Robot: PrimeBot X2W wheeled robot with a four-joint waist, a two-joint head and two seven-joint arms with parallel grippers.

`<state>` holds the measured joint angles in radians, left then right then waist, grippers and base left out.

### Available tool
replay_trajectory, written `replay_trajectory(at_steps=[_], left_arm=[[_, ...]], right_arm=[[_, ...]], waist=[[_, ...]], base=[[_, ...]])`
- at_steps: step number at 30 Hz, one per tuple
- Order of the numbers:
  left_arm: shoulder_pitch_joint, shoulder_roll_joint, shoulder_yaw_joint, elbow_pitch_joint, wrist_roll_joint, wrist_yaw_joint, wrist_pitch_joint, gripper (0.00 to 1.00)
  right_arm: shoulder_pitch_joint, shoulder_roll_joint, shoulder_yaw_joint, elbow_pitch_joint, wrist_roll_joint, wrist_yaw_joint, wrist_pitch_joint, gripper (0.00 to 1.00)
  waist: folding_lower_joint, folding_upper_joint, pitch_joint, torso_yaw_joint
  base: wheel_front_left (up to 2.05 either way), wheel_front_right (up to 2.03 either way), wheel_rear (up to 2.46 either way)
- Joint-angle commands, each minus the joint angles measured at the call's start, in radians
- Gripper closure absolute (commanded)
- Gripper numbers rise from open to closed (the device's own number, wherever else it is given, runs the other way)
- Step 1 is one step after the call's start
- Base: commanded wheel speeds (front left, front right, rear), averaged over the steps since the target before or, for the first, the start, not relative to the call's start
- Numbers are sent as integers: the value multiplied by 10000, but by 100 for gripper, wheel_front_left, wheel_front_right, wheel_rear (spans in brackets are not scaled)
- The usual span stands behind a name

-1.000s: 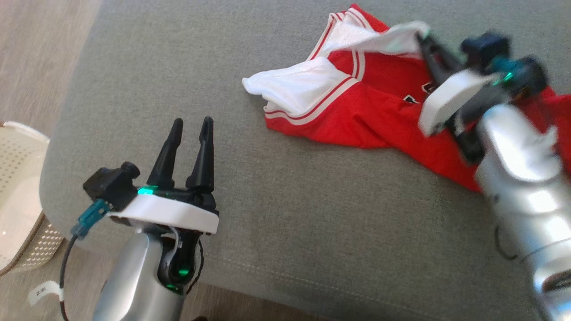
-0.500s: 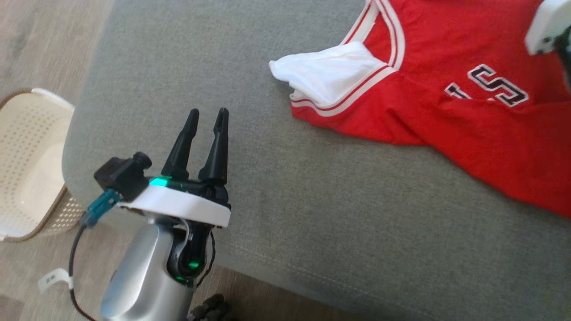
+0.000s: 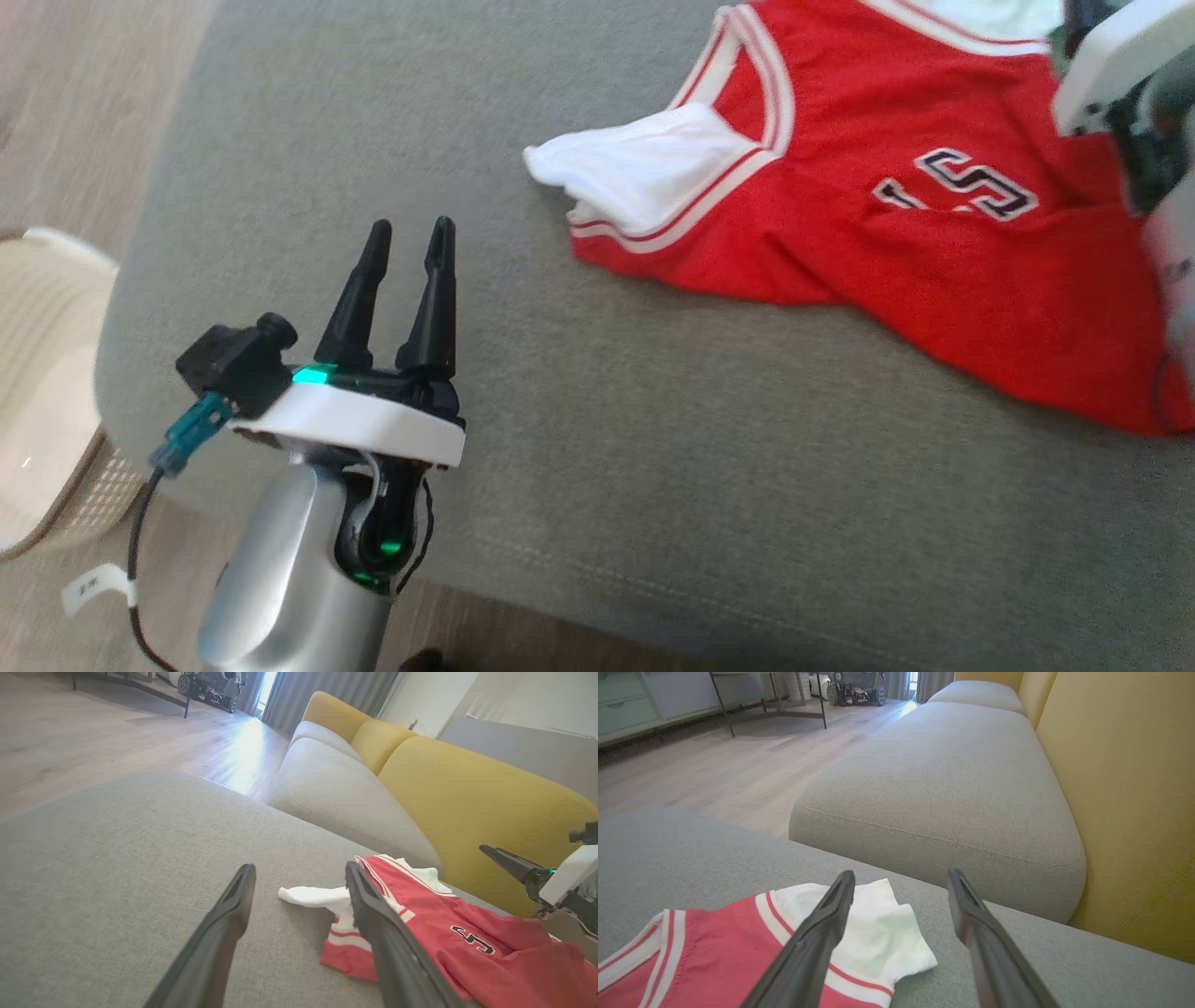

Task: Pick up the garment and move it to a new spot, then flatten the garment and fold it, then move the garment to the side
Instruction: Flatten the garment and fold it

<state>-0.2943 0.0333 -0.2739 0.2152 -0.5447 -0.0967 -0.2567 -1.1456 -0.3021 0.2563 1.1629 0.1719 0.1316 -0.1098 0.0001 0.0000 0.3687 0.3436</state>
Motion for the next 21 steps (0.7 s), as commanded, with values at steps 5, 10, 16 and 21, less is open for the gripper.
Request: replay_trajectory(at_steps=[5, 10, 16, 21], left_arm=[[40, 170, 604, -300, 427, -1, -51, 0], [243, 170, 748, -321, 599, 8, -51, 0], [462, 170, 815, -372, 666, 67, -51, 0], [682, 170, 837, -386, 715, 89, -51, 0]], right_arm=[[895, 665, 357, -565, 561, -9, -793, 0], [1912, 869, 639, -1389, 1117, -9, -1149, 0], [3351, 878, 481, -2602, 1413, -9, -1361, 0], [5123, 1050, -331, -4020, 1190, -9, -1448, 0]], waist=[[-1, 0, -1028, -1224], [-1, 0, -1537, -1939], [-1, 0, -1867, -2459], [-1, 0, -2037, -2763]], base=[[0, 0, 0], [0, 0, 0], [0, 0, 0], [0, 0, 0]])
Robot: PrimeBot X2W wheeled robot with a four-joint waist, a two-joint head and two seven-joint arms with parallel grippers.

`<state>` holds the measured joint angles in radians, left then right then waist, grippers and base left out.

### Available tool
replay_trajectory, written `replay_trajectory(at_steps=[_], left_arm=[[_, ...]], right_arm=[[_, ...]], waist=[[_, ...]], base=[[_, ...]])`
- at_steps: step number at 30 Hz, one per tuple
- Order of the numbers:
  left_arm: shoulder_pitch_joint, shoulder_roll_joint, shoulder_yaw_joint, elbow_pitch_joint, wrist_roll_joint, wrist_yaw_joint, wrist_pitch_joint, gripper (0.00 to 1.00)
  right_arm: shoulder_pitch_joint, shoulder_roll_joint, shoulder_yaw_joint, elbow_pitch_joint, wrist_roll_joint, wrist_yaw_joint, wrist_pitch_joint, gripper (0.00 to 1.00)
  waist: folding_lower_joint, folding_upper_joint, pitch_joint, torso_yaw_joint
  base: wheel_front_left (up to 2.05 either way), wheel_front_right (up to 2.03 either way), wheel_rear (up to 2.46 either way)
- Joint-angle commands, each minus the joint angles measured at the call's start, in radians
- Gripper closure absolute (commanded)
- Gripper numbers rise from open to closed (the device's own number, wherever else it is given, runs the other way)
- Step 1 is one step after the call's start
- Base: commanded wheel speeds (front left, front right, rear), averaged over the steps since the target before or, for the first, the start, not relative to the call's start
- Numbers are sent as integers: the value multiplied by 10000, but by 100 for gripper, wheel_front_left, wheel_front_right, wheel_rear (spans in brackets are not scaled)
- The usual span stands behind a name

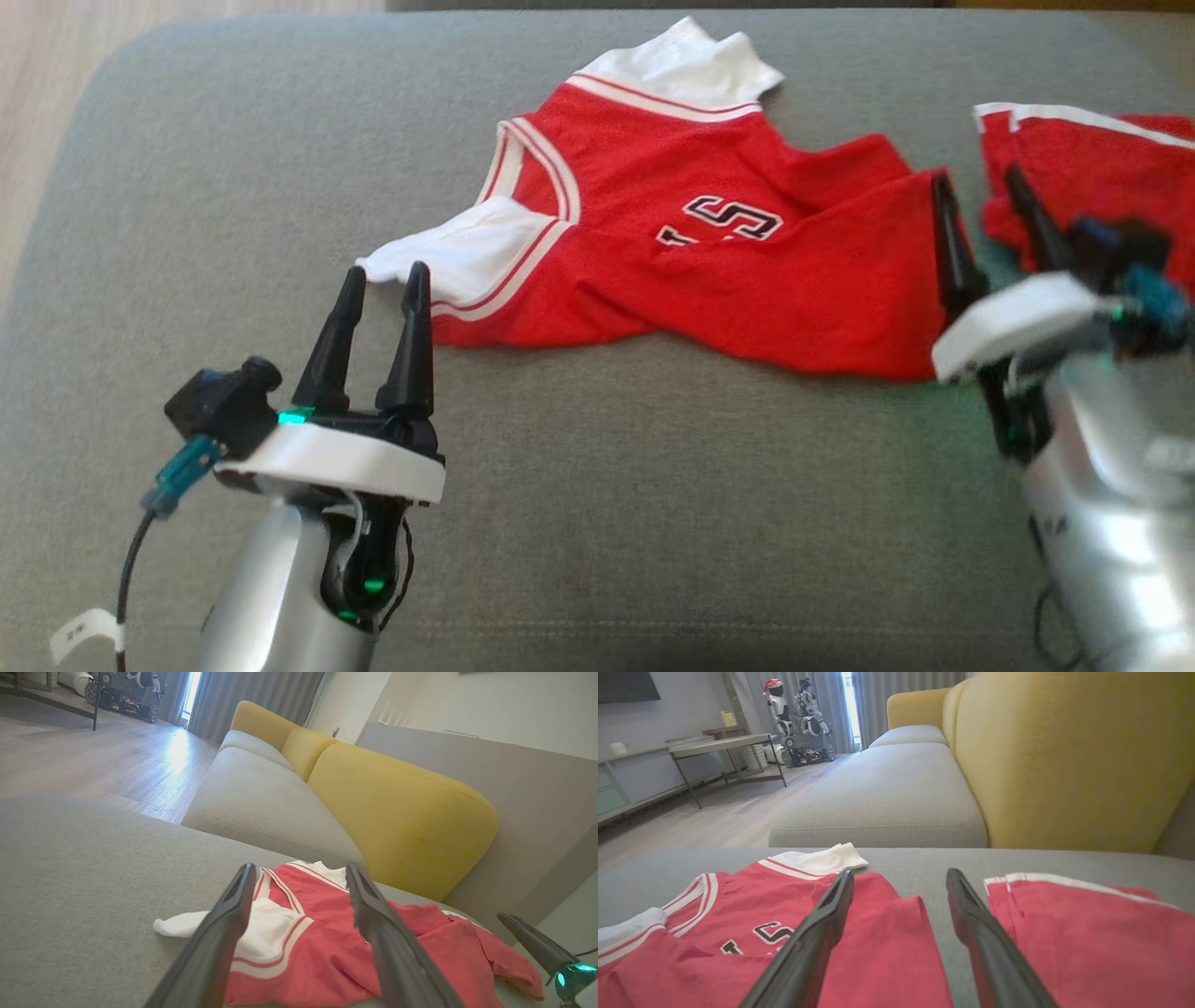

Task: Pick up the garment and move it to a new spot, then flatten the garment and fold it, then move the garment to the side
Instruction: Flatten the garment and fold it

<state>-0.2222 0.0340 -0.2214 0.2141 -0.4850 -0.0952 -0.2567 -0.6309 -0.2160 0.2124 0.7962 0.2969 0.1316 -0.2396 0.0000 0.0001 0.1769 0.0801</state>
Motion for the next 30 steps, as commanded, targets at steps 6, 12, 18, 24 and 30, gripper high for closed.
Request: replay_trajectory(at_steps=[6, 12, 18, 24, 30], left_arm=[[224, 162, 332, -352, 131, 68, -51, 0], [198, 162, 312, -286, 181, 20, -51, 0], [111, 162, 184, -253, 199, -34, -51, 0], [33, 162, 113, -184, 220, -82, -51, 0], [-127, 162, 84, -144, 212, -124, -51, 0]], right_arm=[[1778, 857, -1012, -2121, -617, -9, 107, 0], [2377, 1154, -1595, -3588, -1070, -9, 914, 0], [2281, 1053, -1835, -4232, -1164, -9, 1747, 0], [1749, 722, -1954, -3921, -947, -9, 2480, 0], [1073, 375, -2081, -3194, -1047, -9, 2651, 0]], waist=[[0, -1, -139, -359], [0, -1, -87, -365], [0, -1, 100, -149], [0, -1, 395, 158], [0, -1, 673, 460]], base=[[0, 0, 0], [0, 0, 0], [0, 0, 0], [0, 0, 0], [0, 0, 0]])
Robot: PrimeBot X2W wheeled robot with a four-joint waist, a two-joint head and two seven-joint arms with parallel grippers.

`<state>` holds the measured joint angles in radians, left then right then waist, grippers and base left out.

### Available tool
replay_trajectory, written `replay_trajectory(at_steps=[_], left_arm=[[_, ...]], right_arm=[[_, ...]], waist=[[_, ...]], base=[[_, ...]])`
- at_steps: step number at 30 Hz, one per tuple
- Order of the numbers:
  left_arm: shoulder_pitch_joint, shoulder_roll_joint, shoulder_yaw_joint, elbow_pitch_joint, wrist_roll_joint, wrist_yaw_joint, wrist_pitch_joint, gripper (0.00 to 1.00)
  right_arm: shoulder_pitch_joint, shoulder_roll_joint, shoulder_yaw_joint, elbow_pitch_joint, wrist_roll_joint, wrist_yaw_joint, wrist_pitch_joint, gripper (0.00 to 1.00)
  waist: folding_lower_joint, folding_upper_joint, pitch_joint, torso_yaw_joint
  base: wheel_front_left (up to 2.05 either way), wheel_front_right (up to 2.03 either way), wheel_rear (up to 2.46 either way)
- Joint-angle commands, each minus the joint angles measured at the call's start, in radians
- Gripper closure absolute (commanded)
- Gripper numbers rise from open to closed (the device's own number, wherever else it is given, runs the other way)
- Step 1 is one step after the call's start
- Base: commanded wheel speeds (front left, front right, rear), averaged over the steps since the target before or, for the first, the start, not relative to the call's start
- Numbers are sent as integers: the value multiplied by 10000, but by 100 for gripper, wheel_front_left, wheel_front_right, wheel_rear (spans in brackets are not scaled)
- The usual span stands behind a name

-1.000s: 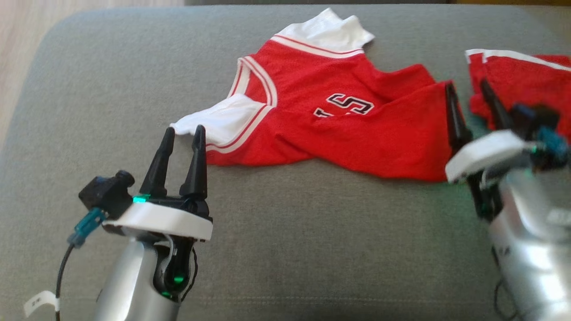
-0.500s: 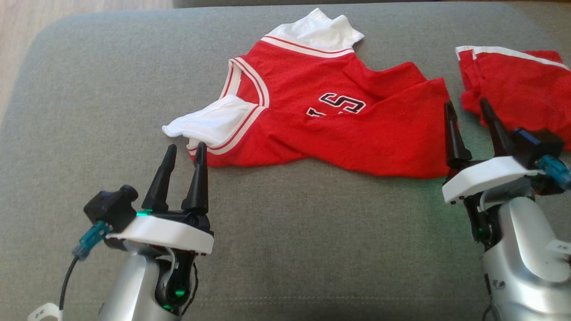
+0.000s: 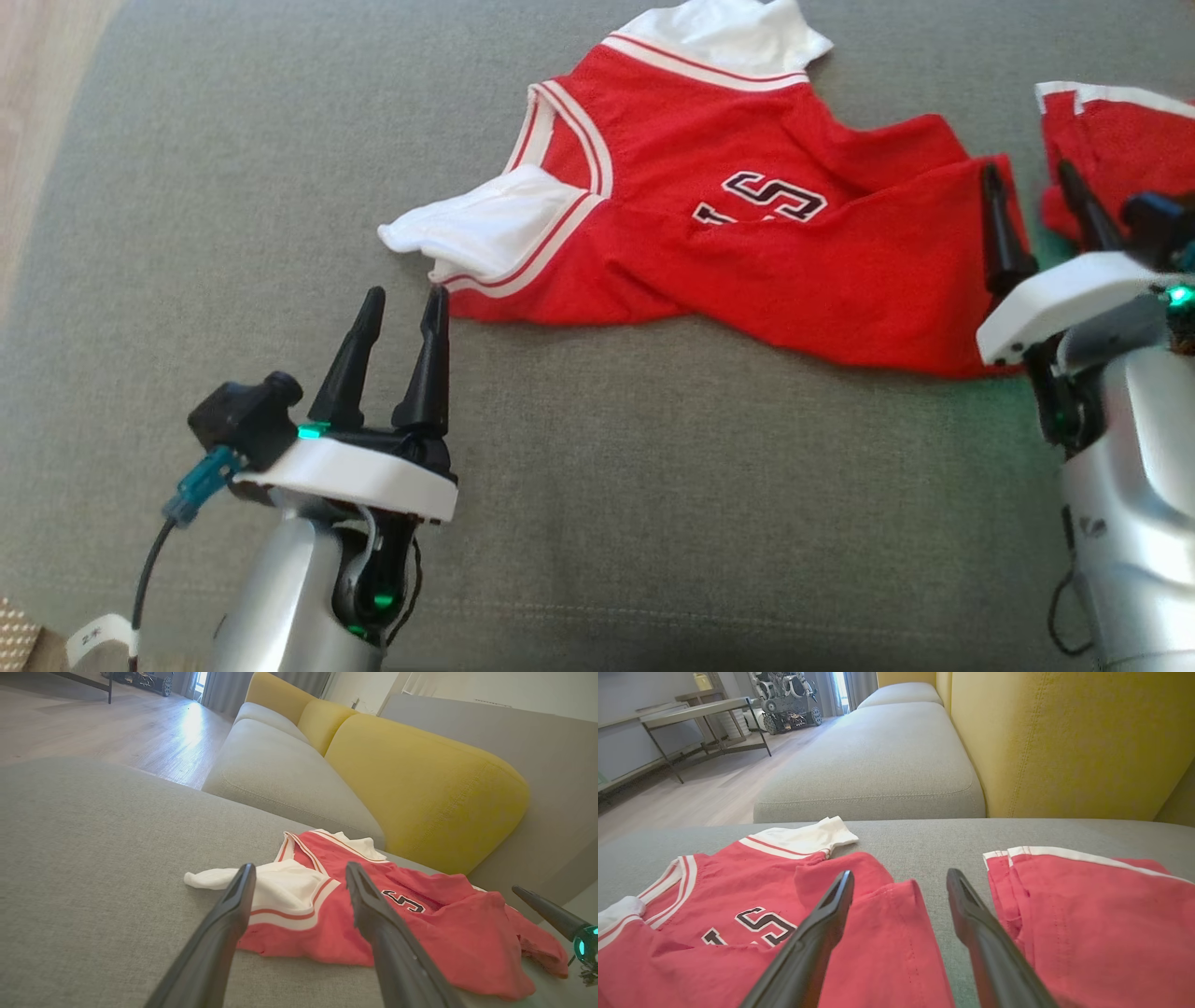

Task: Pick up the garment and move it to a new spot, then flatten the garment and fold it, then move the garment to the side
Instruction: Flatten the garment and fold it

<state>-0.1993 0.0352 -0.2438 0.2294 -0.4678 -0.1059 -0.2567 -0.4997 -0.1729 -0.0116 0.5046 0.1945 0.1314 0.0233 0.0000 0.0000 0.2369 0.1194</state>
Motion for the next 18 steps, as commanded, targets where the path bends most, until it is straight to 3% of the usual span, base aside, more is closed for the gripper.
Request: replay_trajectory(at_steps=[1, 18], left_arm=[[-382, 150, 310, -298, 36, -22, -51, 0], [-646, 150, 326, -269, 42, -83, -51, 0]], right_arm=[[-341, -95, 154, -155, -42, -7, 46, 0], [-1221, -303, 286, 1212, 4, -7, -175, 0]], waist=[[0, 0, 123, 112], [0, 0, 491, 345]], base=[[0, 0, 0], [0, 0, 0]])
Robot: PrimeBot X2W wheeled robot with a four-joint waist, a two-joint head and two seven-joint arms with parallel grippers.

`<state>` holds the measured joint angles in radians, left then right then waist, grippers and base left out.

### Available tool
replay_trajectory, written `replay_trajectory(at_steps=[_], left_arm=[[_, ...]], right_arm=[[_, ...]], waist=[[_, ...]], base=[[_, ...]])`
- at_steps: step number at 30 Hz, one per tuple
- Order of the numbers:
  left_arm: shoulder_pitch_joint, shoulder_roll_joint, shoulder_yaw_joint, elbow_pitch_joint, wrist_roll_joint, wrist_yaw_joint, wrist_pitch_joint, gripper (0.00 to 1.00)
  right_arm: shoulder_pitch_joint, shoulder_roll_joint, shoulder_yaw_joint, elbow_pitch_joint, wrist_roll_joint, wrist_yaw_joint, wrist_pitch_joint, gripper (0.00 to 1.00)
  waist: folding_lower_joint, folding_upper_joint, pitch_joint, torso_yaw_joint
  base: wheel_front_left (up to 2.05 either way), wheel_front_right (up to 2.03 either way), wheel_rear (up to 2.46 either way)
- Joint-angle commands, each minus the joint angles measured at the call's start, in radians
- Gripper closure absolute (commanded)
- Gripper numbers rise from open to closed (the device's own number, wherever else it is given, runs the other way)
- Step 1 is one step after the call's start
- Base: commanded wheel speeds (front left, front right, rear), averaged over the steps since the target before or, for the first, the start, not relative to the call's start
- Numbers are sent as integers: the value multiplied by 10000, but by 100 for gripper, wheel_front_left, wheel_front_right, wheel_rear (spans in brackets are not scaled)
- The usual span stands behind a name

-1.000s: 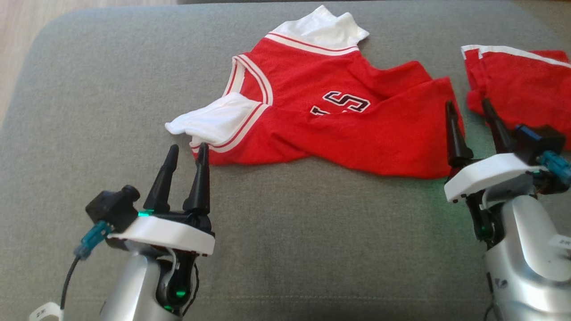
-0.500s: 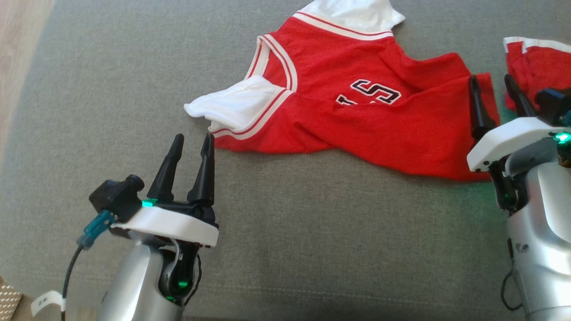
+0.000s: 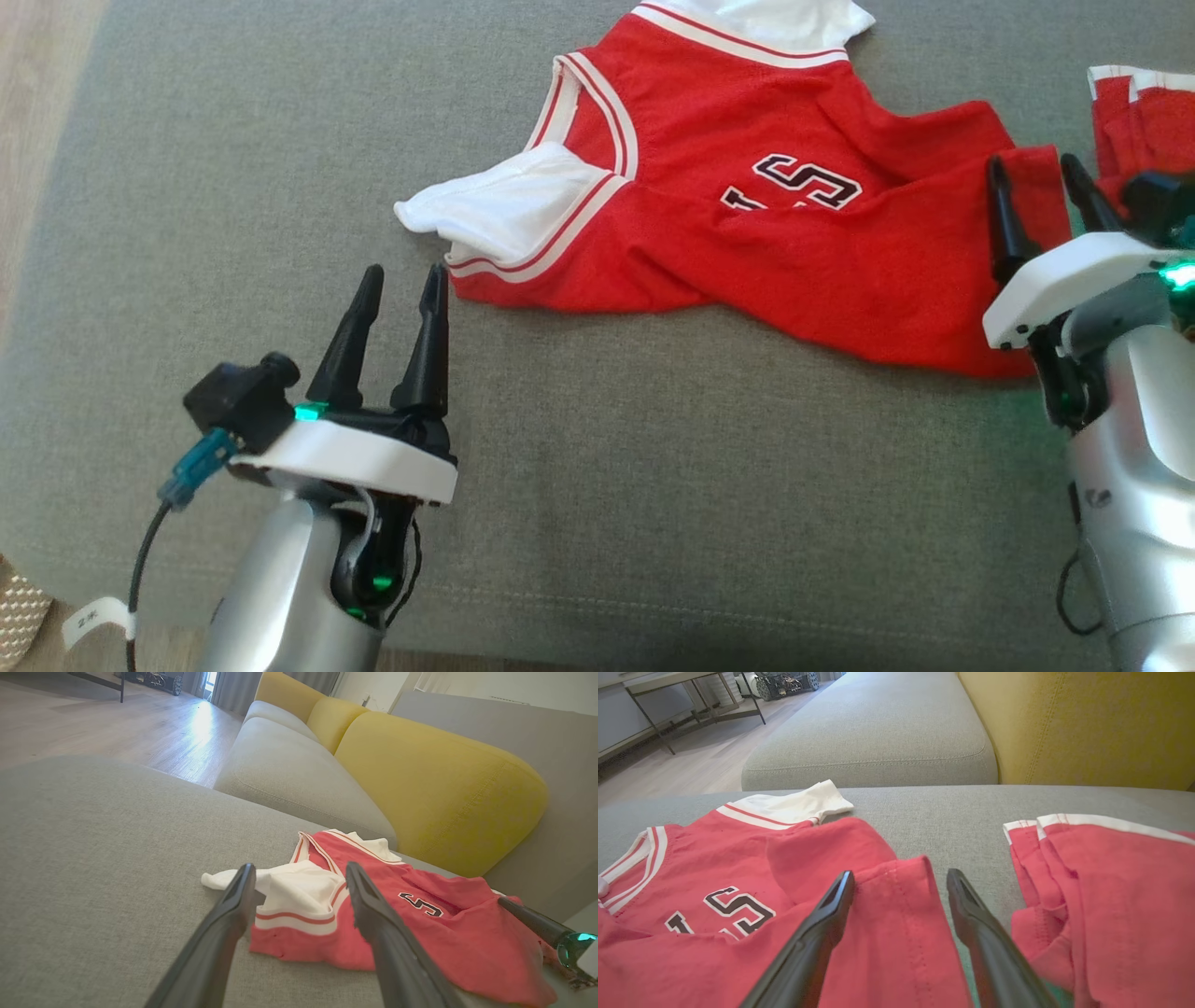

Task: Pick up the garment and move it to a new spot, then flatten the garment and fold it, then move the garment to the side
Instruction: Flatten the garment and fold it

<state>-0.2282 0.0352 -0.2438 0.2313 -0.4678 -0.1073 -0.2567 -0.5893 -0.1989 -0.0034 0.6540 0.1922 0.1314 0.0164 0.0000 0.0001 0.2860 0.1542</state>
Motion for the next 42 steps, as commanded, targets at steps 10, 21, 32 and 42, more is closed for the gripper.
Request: replay_trajectory(at_steps=[10, 21, 32, 42], left_arm=[[-403, 150, 336, -211, 78, -77, -51, 0], [-81, 150, 690, -198, 63, 61, -51, 0], [-18, 163, 2053, 680, 827, 77, -51, 0], [-1364, 966, 2202, 2766, 899, -113, 48, 0]], right_arm=[[-408, -87, 671, -71, 322, -7, -405, 100], [923, 50, 1014, -1619, 437, -7, -789, 100], [4510, 405, 1187, -5070, 1580, -7, 1056, 100], [5628, 355, 1384, -6050, 2008, -7, 2429, 100]], waist=[[0, -1, -43, -116], [0, -1, -748, -573], [0, -1, -1154, -1544], [0, -1, -535, -2334]], base=[[0, 0, 0], [0, 0, 0], [0, 0, 0], [0, 0, 0]])
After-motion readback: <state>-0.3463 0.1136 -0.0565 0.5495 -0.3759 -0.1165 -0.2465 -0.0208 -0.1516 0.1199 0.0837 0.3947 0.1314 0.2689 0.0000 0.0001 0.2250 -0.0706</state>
